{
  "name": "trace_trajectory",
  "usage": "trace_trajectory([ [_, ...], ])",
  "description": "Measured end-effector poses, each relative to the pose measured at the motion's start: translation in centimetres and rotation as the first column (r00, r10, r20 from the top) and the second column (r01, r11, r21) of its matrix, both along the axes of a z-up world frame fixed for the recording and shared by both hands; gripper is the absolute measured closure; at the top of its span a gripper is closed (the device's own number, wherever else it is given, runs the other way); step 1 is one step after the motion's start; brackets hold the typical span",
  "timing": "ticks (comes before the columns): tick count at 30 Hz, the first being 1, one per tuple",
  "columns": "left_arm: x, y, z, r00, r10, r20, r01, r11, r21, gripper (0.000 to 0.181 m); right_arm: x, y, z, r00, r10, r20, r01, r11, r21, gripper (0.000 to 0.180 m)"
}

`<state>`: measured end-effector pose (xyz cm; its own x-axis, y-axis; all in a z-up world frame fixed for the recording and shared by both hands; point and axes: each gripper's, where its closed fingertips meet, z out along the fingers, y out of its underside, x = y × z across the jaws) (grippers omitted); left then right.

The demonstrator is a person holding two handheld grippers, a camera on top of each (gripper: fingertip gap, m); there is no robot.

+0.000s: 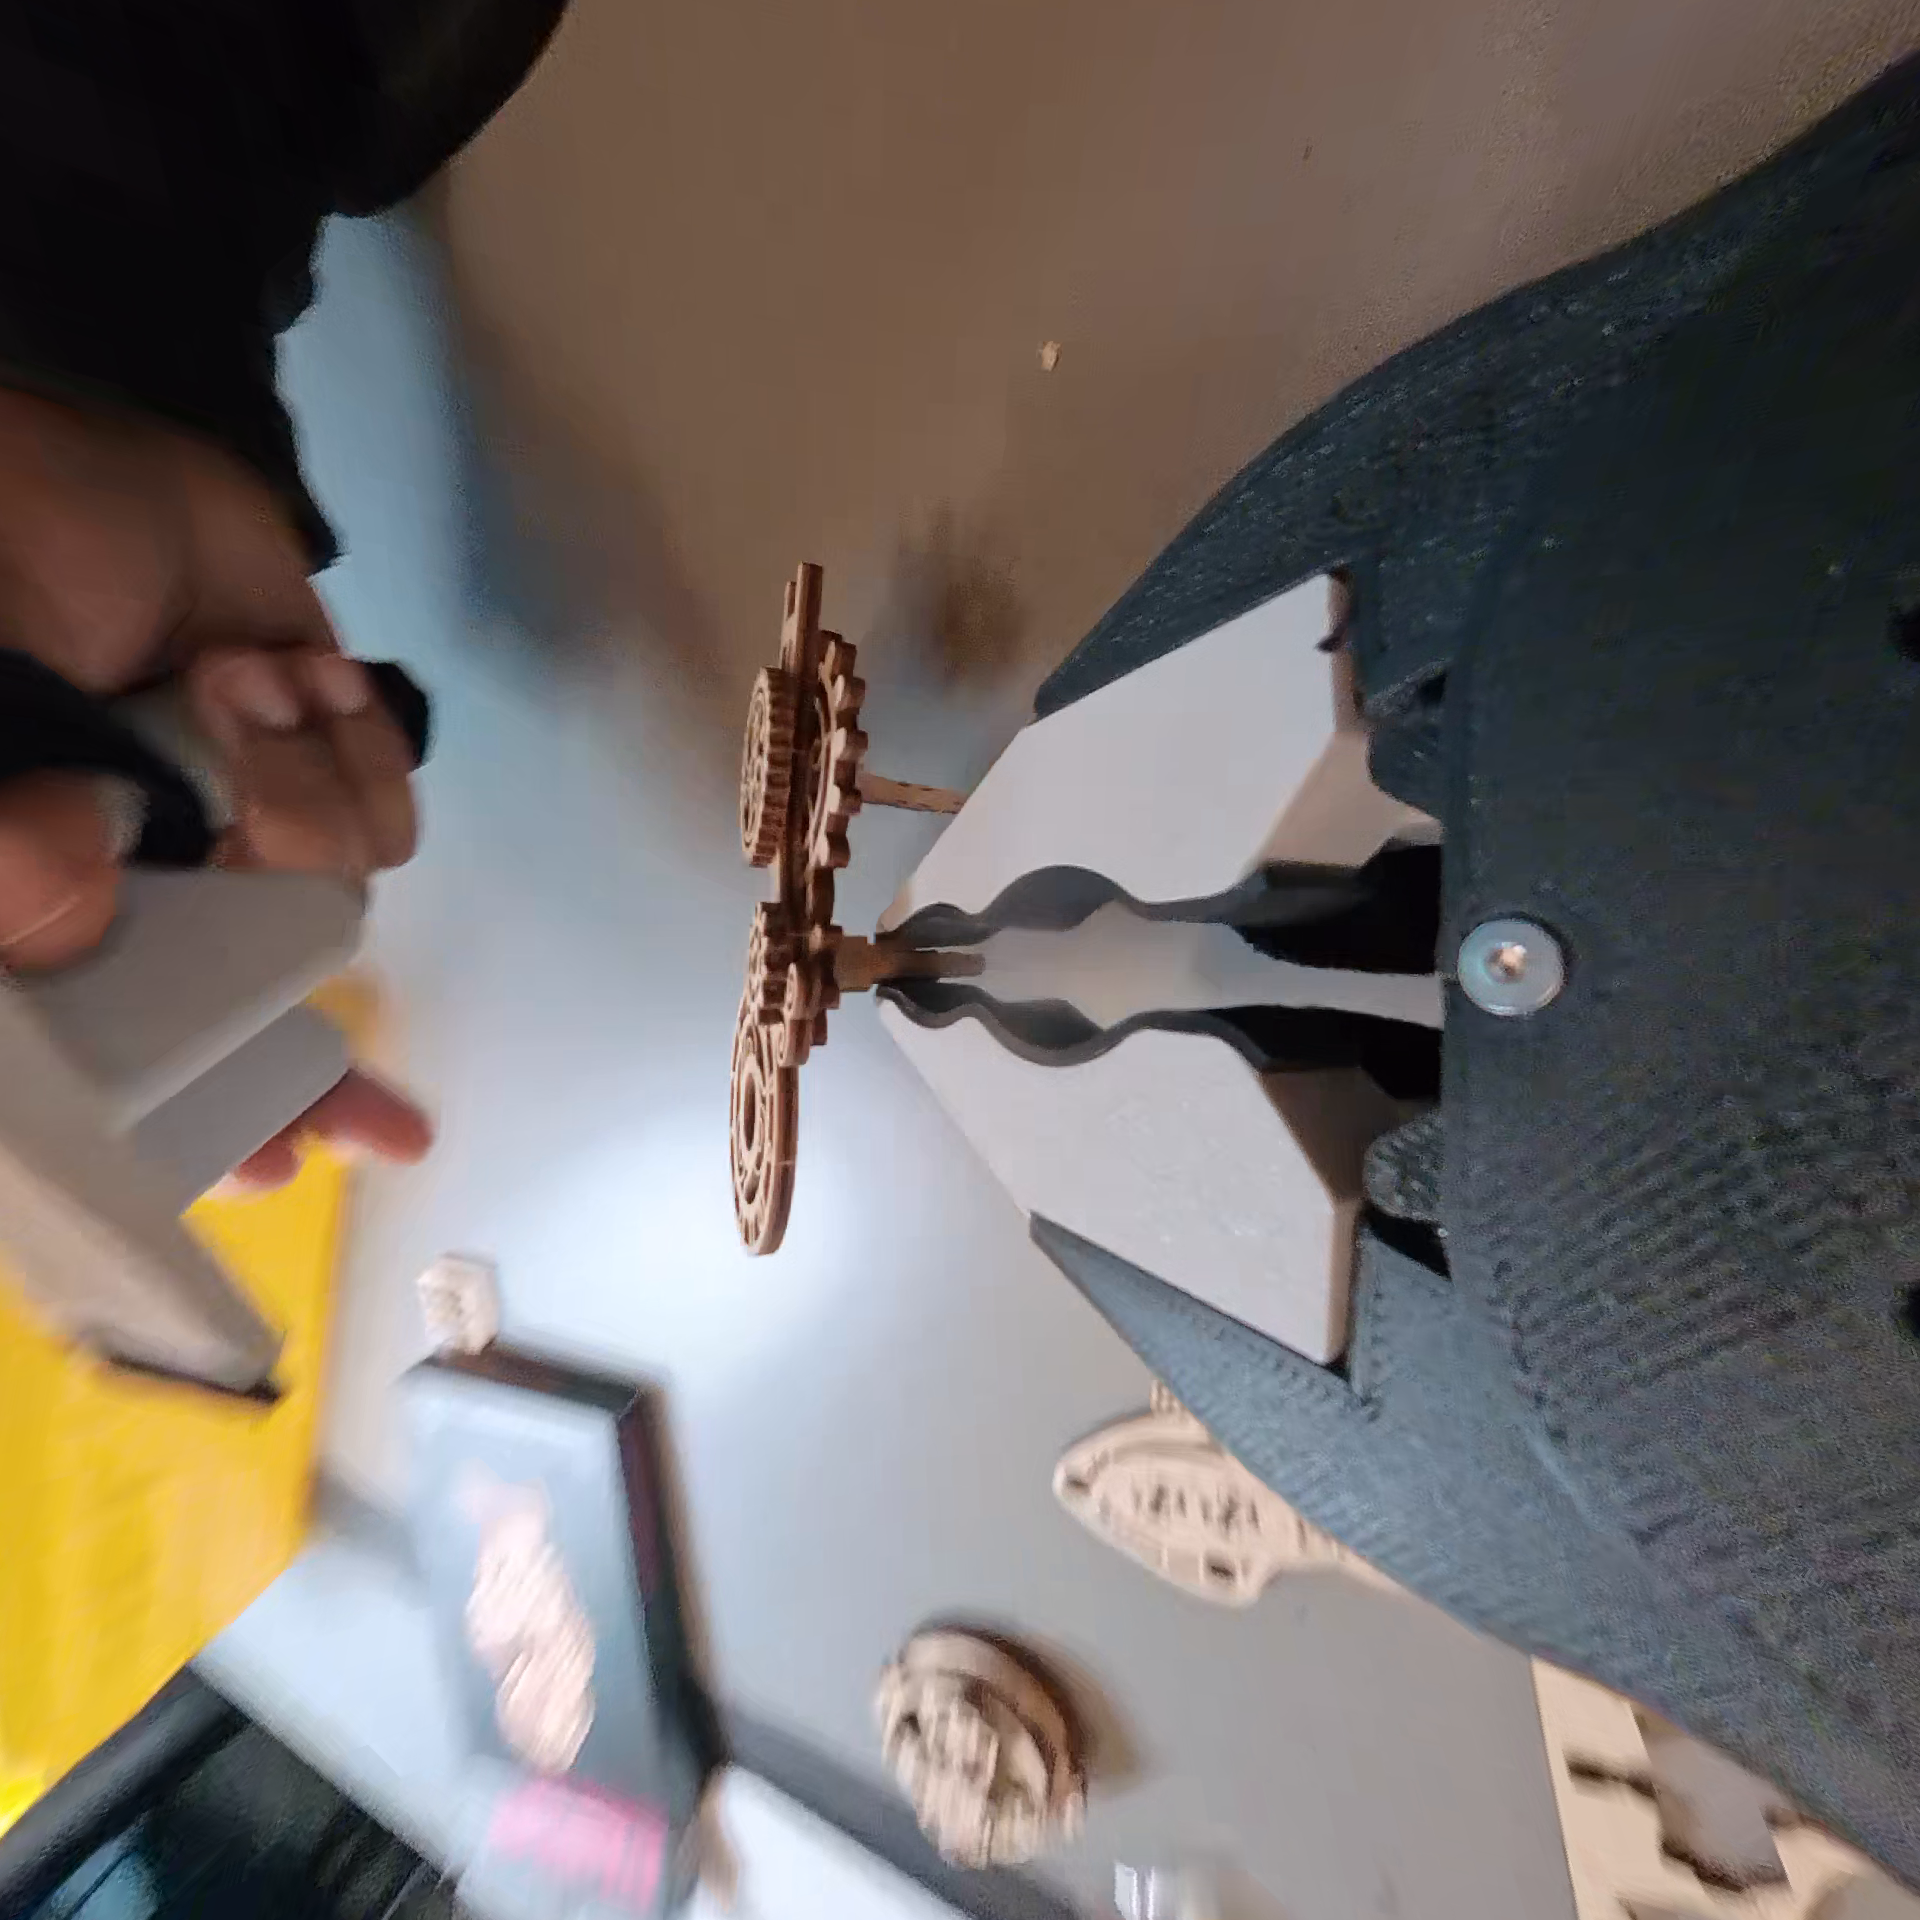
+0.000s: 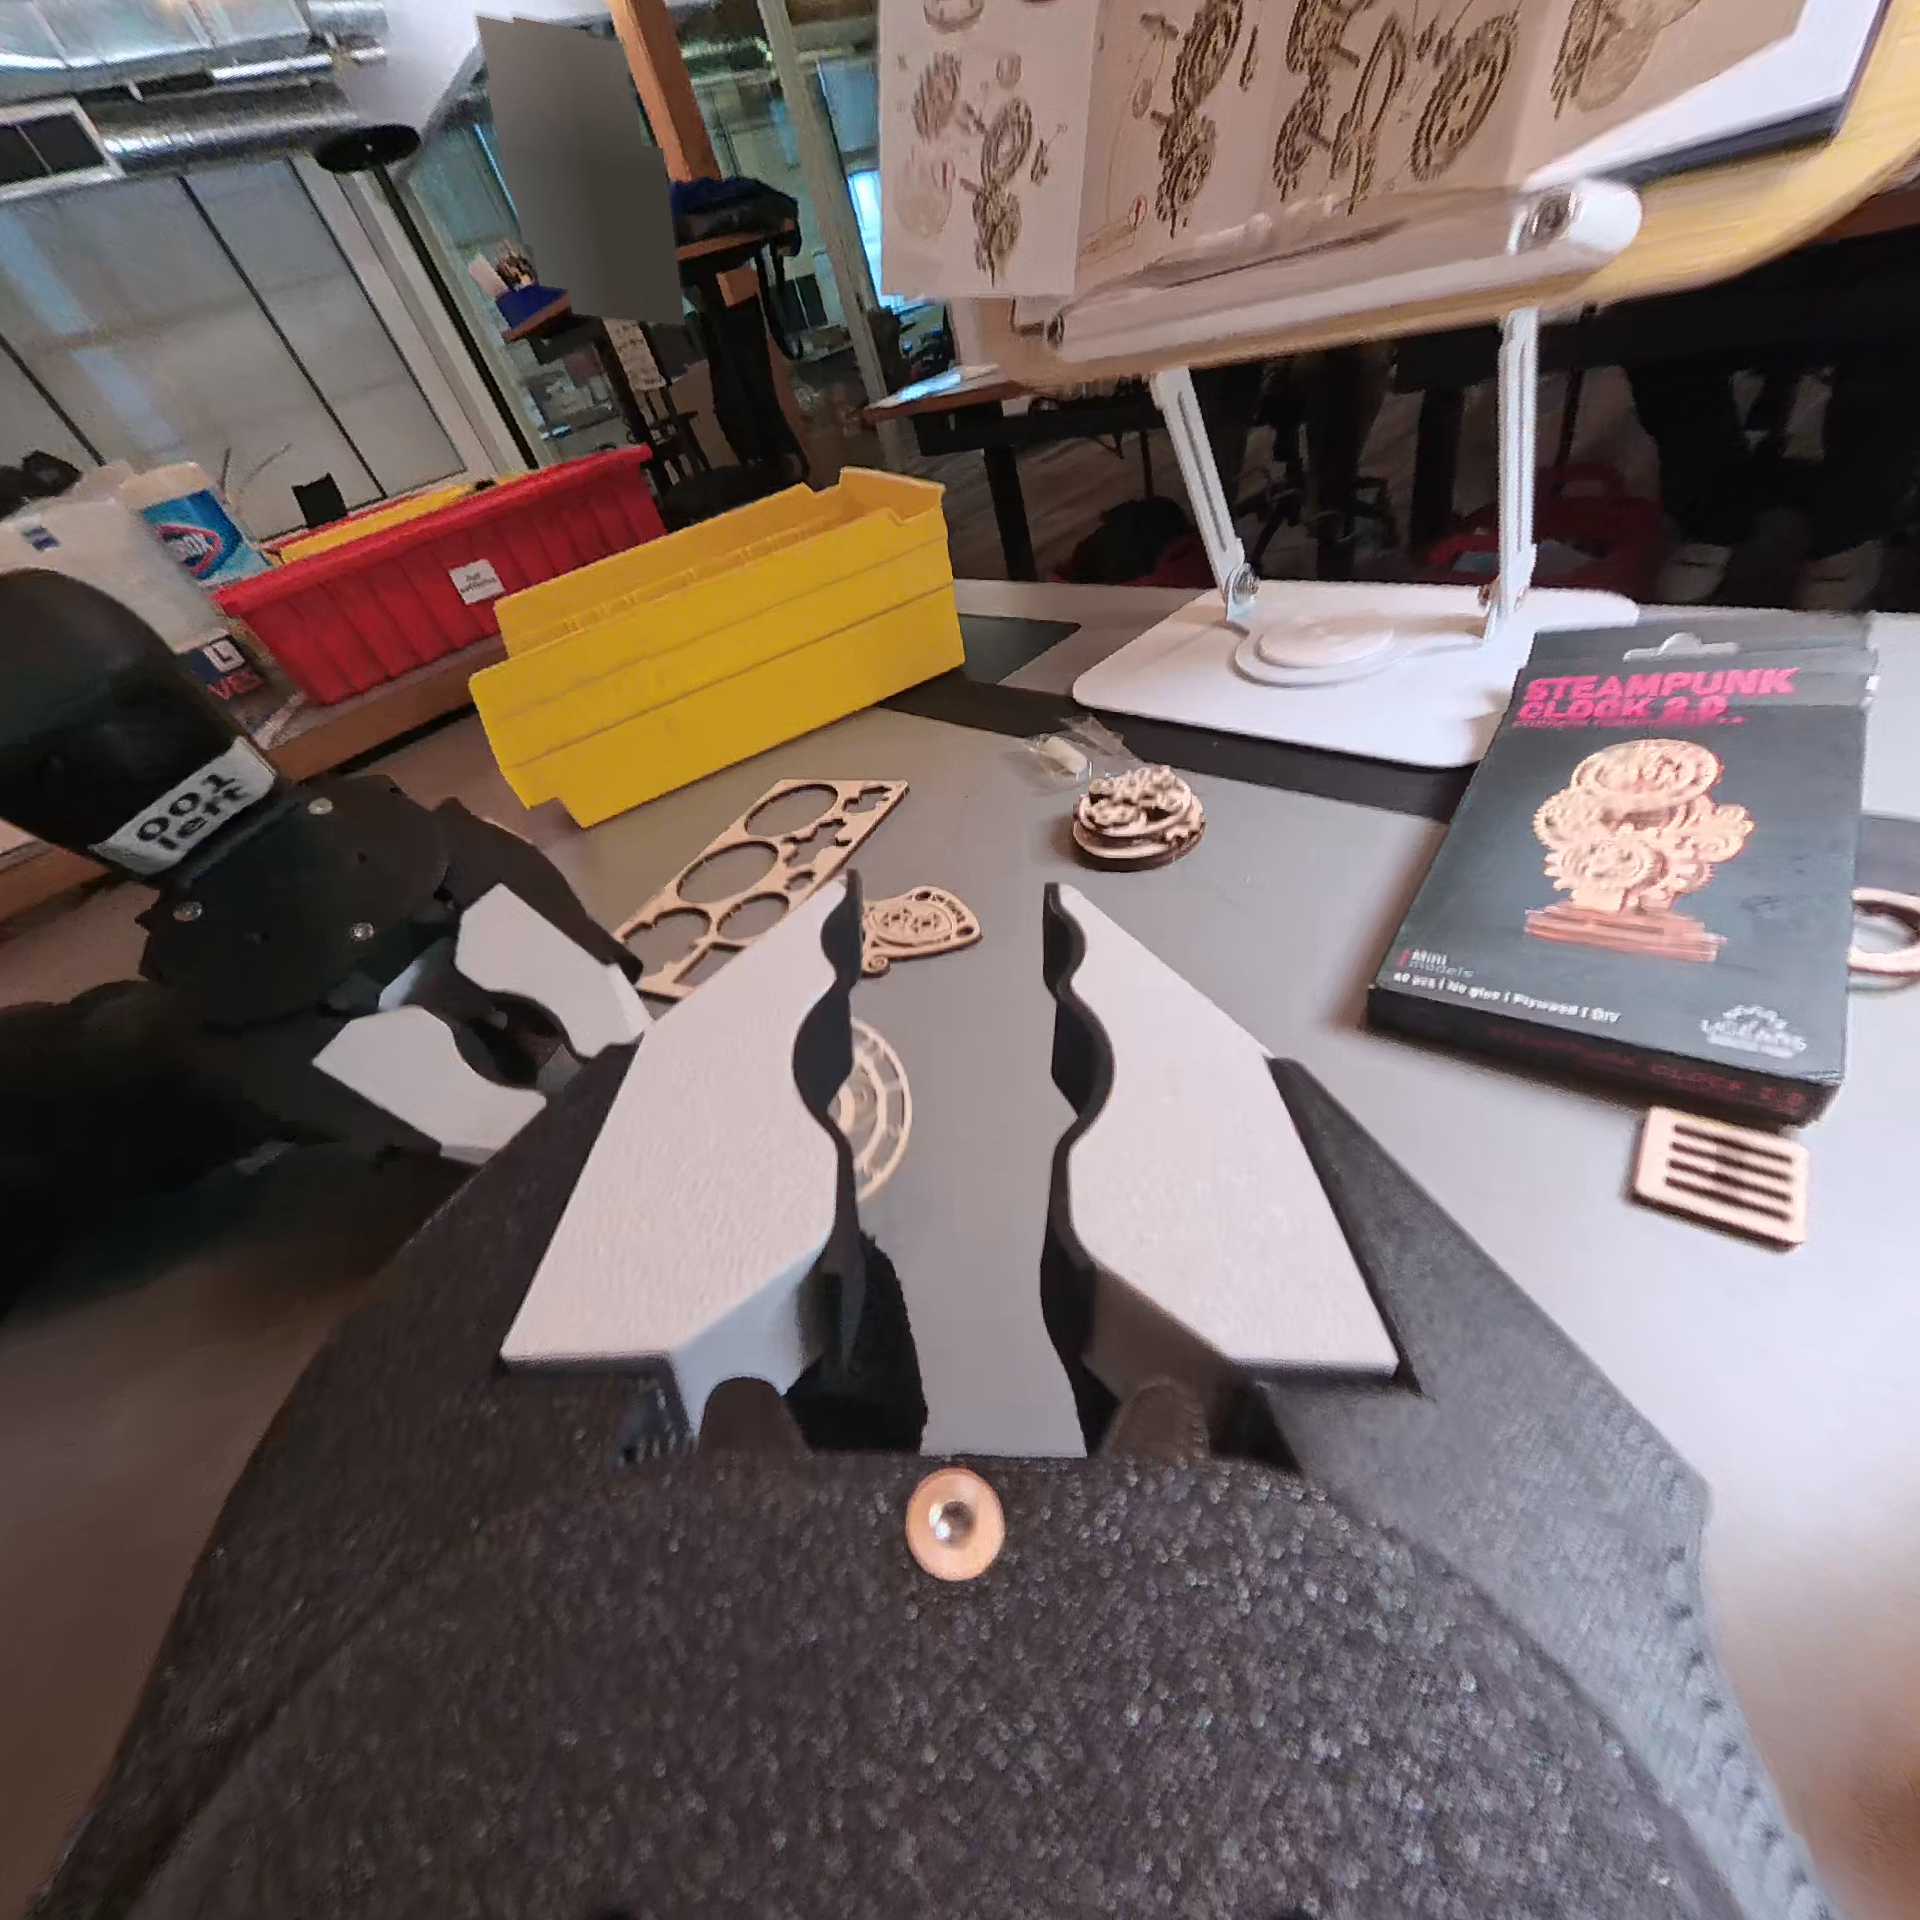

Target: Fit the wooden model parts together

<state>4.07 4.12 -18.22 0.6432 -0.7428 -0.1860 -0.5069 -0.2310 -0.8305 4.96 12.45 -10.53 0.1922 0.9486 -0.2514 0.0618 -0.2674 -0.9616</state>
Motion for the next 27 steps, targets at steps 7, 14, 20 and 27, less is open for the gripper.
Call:
trace_trajectory([
  [7,-7.8,0.5,10.6,0.976,0.205,0.074,-0.204,0.741,0.640,0.176,-0.6,-6.6,5.5,0.975,0.205,-0.081,-0.171,0.937,0.303,0.134],
  [14,-12.2,0.1,13.1,0.883,0.456,-0.112,-0.192,0.570,0.799,0.177,-4.9,-10.0,4.2,0.990,0.106,0.095,-0.128,0.952,0.277,0.126],
  [20,-14.0,1.4,12.3,0.801,0.561,-0.209,-0.200,0.580,0.790,0.177,-7.2,-11.3,4.7,0.978,0.041,0.203,-0.106,0.941,0.320,0.180],
  [27,-15.0,3.2,12.8,0.723,0.648,-0.237,-0.280,0.589,0.758,0.177,-8.3,-8.5,6.3,0.972,-0.066,0.225,-0.004,0.955,0.297,0.180],
])
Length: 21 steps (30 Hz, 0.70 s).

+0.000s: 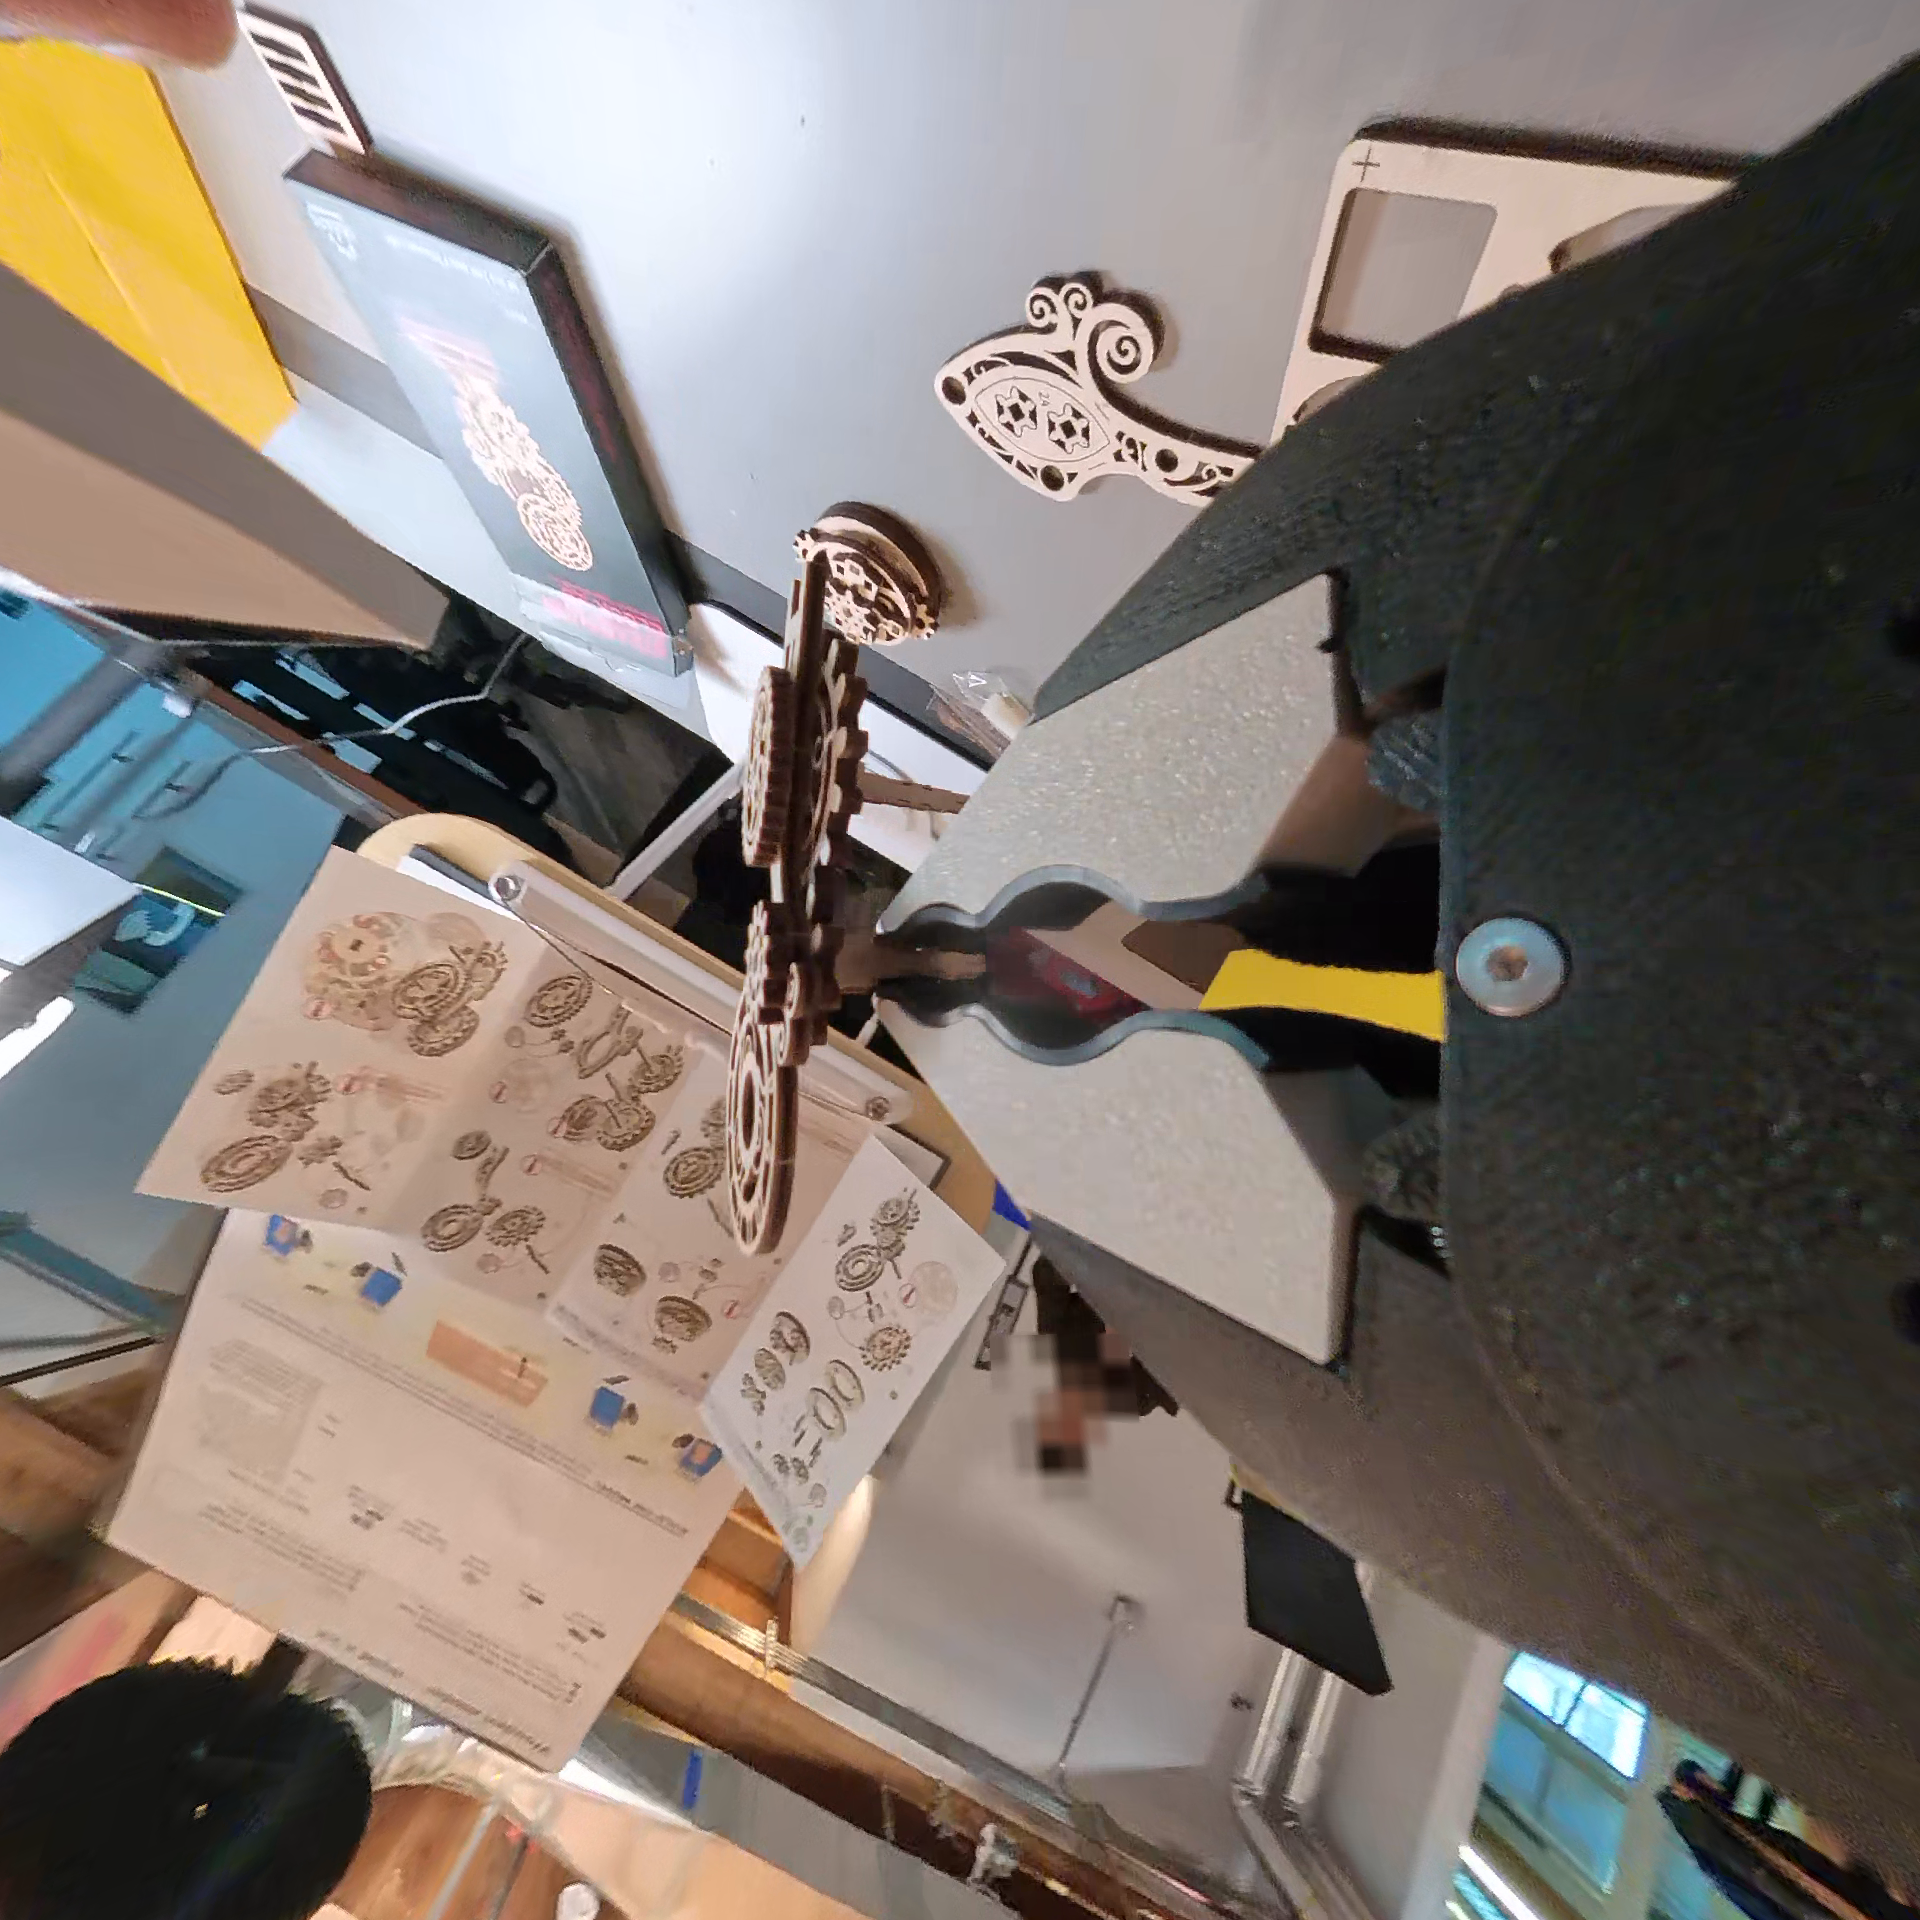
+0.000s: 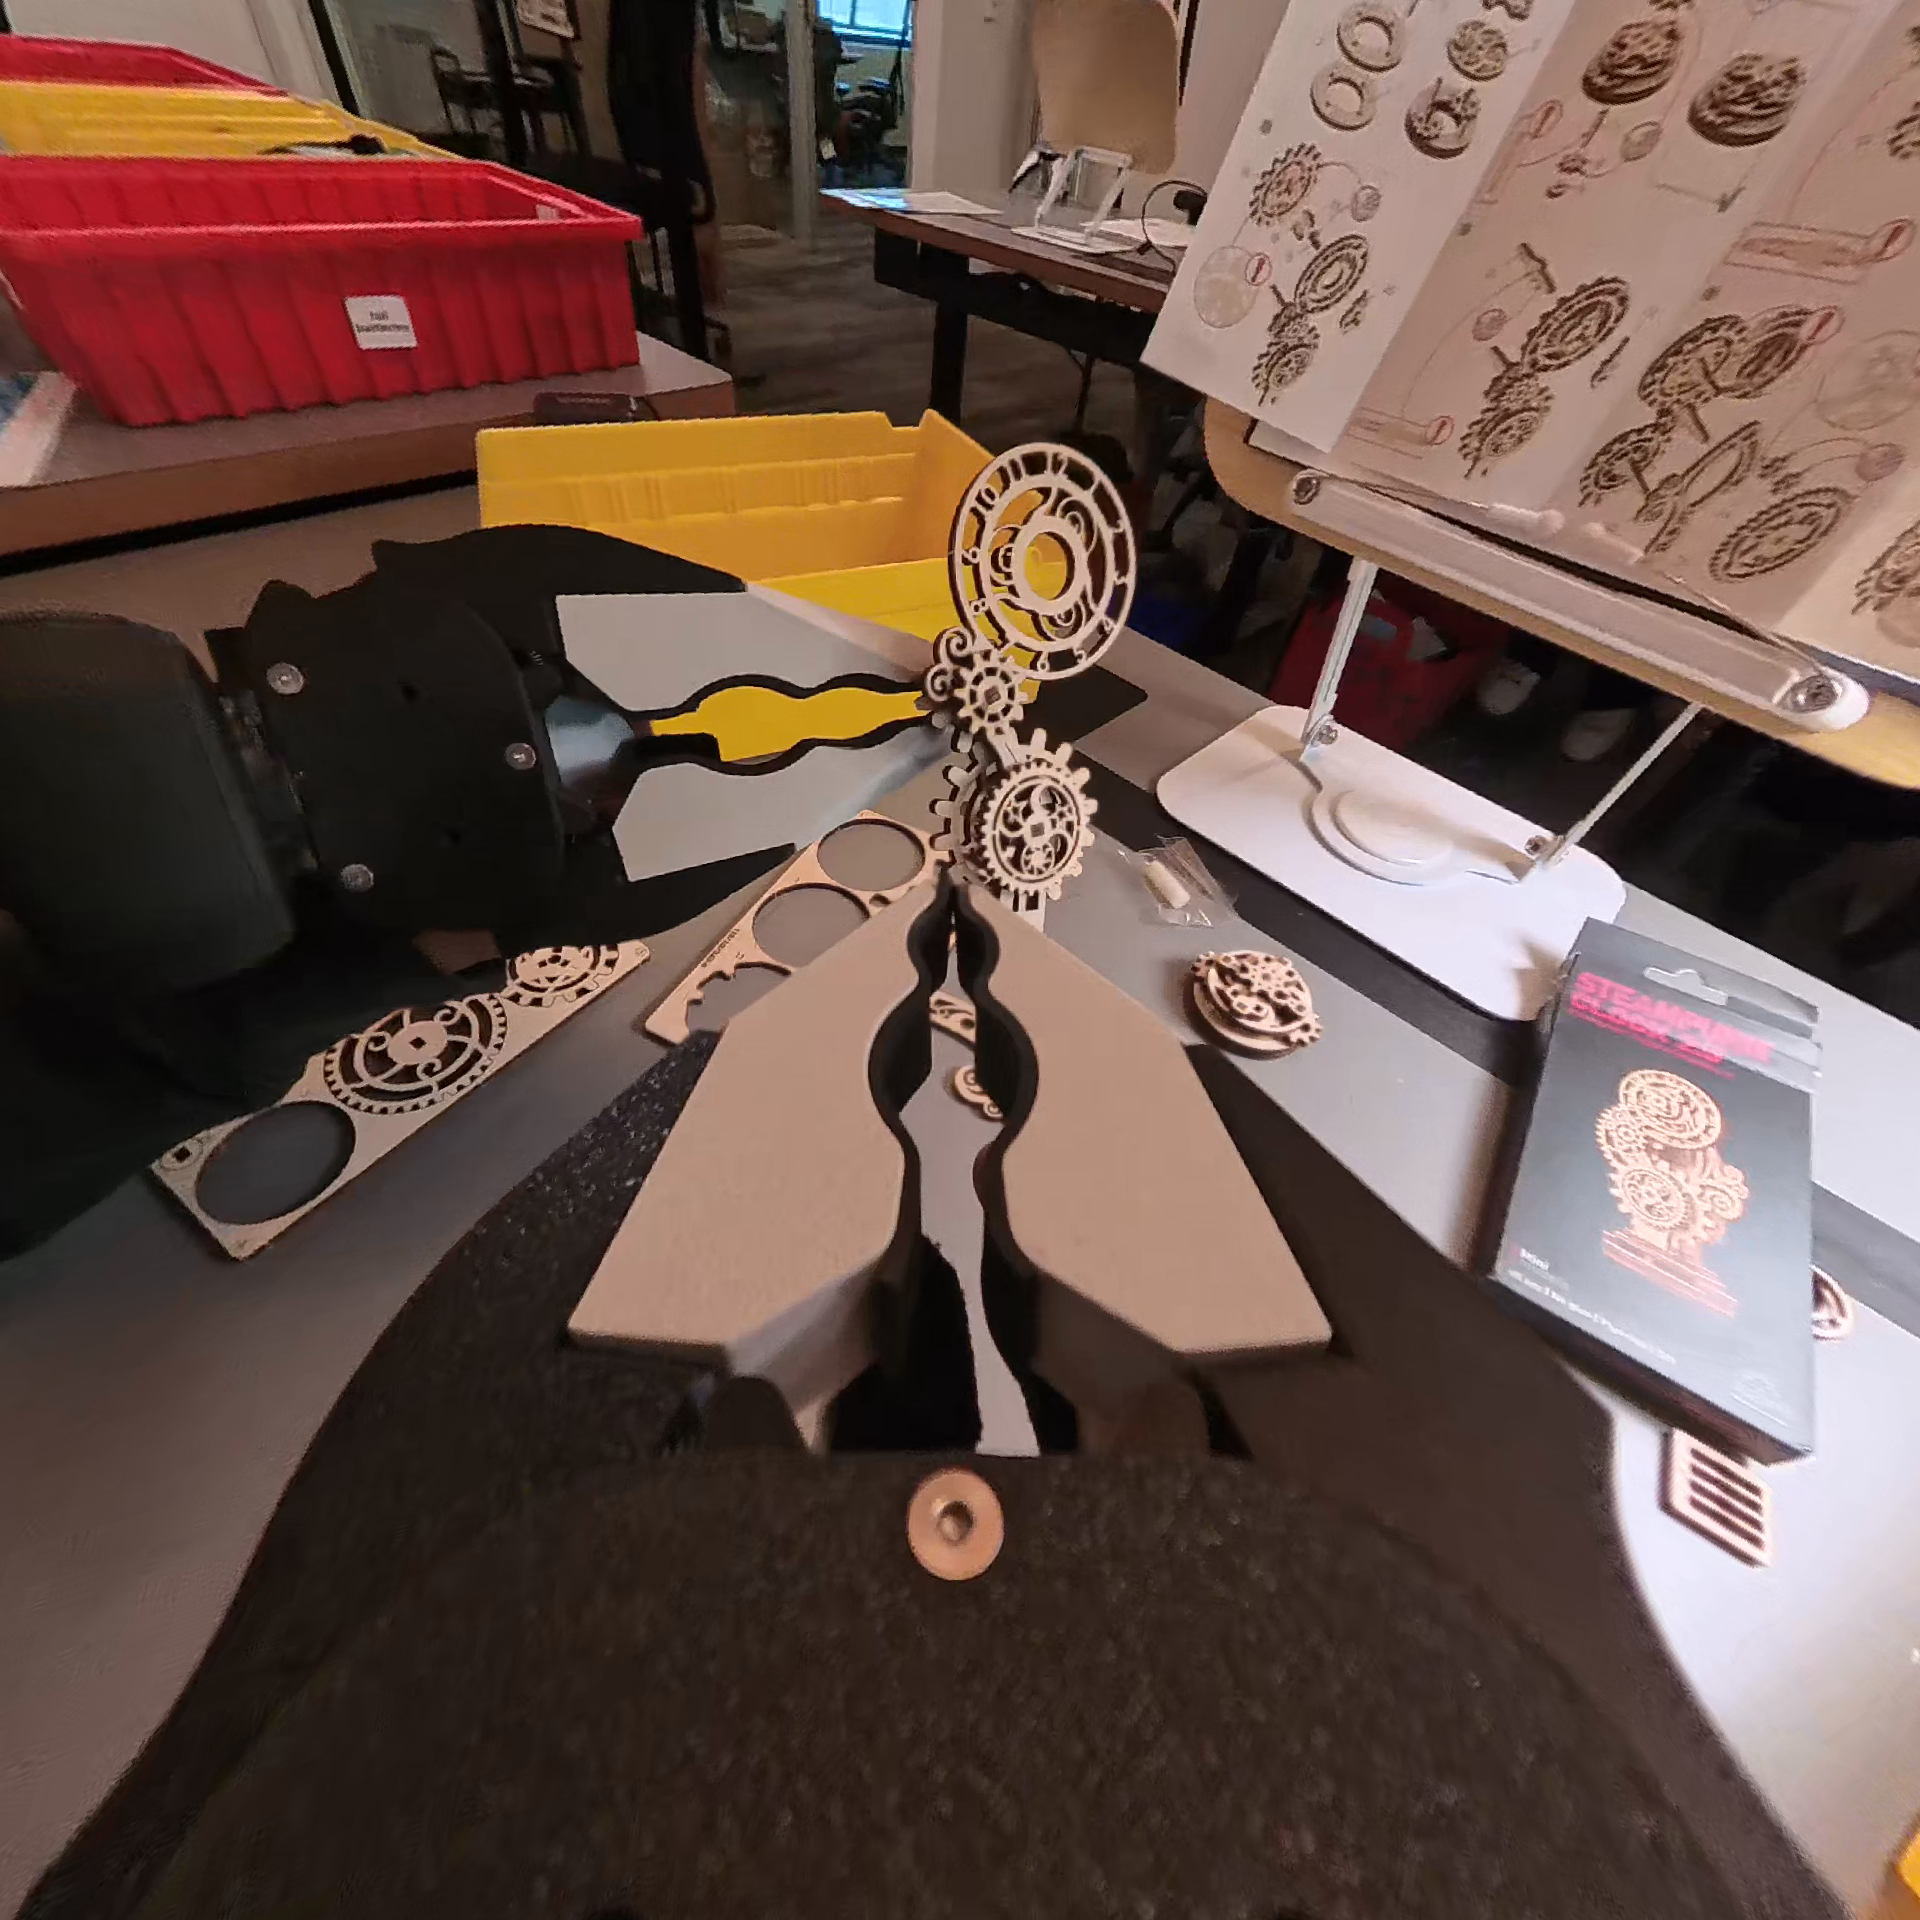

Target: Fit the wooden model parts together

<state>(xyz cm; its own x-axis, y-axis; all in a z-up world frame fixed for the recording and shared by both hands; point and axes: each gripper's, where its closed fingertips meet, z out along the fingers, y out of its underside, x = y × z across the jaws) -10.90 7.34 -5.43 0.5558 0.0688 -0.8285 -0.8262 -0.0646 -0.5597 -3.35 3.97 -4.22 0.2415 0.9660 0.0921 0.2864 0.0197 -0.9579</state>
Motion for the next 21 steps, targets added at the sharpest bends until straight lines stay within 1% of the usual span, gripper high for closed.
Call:
trace_trajectory([
  [3,-0.2,0.0,0.1,0.999,0.039,0.016,-0.039,0.999,-0.022,0.177,-0.3,0.0,-0.1,1.000,0.002,0.013,-0.002,0.999,-0.039,0.180],
  [7,-0.3,-0.2,0.6,0.995,0.077,0.060,-0.074,0.996,-0.053,0.177,-0.6,-0.5,-0.4,0.999,0.015,0.035,-0.014,0.999,-0.049,0.180],
  [10,-0.3,-0.4,0.7,0.989,0.106,0.098,-0.096,0.990,-0.105,0.177,-0.7,-0.5,-1.0,0.998,0.016,0.060,-0.013,0.999,-0.047,0.180],
  [16,0.8,-1.0,1.1,0.975,0.119,0.189,-0.076,0.973,-0.220,0.177,-0.5,-0.8,-0.9,0.997,0.021,0.070,-0.018,0.999,-0.051,0.180],
  [21,1.3,-1.8,1.0,0.951,0.164,0.263,-0.067,0.938,-0.340,0.177,-0.3,-0.8,-0.6,0.997,0.020,0.070,-0.017,0.999,-0.044,0.180],
])
